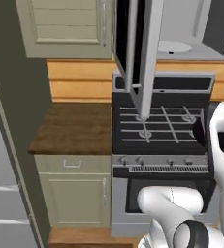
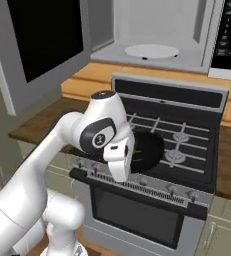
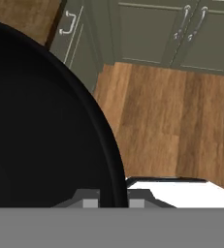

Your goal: Pick the eggplant from the sink and place it in the bowl. Then pick the bowl and place it in the microwave. Then close the microwave door and press the start button.

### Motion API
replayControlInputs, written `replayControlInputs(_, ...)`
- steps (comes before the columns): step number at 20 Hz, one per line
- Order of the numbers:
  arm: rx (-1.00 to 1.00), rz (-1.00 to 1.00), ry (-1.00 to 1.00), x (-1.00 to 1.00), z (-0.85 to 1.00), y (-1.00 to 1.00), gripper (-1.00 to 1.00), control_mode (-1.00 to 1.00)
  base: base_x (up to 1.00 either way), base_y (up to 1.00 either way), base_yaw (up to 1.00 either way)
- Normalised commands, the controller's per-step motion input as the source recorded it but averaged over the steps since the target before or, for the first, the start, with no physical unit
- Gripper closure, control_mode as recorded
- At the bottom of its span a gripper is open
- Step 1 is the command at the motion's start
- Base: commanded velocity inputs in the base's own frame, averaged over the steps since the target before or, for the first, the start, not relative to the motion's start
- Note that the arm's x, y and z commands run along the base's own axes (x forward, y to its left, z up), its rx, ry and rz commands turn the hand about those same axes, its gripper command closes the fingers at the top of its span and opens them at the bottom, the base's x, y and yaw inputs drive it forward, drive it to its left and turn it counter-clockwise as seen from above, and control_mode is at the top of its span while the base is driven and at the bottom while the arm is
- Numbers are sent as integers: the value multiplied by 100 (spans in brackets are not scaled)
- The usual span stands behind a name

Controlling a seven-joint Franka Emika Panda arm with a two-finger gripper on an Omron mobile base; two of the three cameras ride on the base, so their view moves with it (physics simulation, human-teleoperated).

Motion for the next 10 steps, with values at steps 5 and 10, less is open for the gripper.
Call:
replayControlInputs(5,0,0,0,0,0,0,100,100,68,-2,-16)
replayControlInputs(10,0,0,0,0,0,0,100,100,50,0,-15)
